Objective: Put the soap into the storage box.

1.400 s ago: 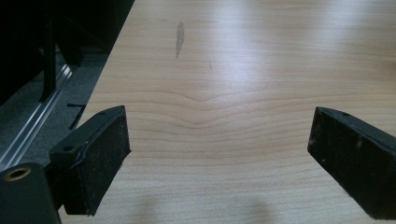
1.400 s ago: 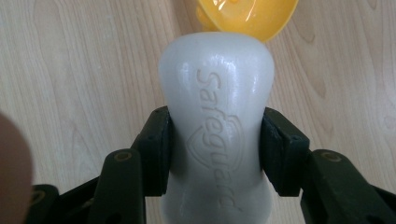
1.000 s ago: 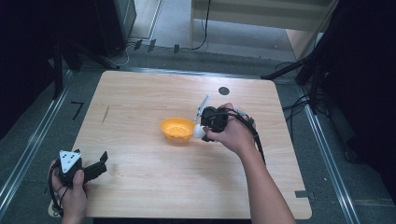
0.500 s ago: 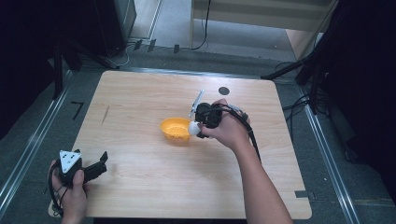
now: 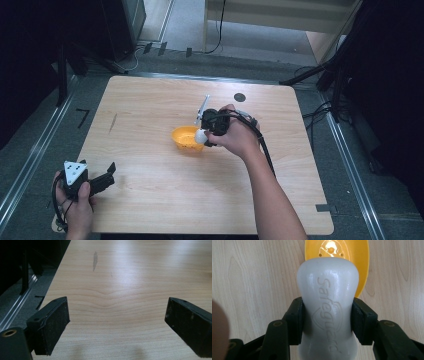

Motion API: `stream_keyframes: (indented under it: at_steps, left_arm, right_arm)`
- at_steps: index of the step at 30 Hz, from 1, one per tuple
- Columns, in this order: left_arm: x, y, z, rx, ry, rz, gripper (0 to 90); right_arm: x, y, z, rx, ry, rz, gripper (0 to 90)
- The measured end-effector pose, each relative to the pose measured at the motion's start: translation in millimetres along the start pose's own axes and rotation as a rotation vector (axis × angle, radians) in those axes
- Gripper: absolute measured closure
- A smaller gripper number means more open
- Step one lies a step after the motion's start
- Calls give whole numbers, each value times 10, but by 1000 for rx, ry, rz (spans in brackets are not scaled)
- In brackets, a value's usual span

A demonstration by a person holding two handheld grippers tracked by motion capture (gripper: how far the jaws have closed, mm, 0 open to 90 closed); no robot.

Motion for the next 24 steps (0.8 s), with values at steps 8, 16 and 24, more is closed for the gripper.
stream_keyframes:
  at_steps: [8,16,24]
  left_arm:
    - [0,0,-1,1,1,-1,57]
    - [0,0,-1,4,3,1,57]
    - [0,-3,-1,5,6,5,57]
  right_arm:
    - [-98,16,-59,-1,2,-2,506]
    - [-238,50,-108,1,9,11,506]
    - [-385,83,-220,-3,0,16,506]
Point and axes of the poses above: each handheld gripper's, and its own axes: z roughly backward along the jaws, x roughly out of its underside, y roughly to its right, the point moved 4 cm from there along -z, roughly forward along the jaws, and after that the axes turned 2 degrees about y, right-handed, at the moved point
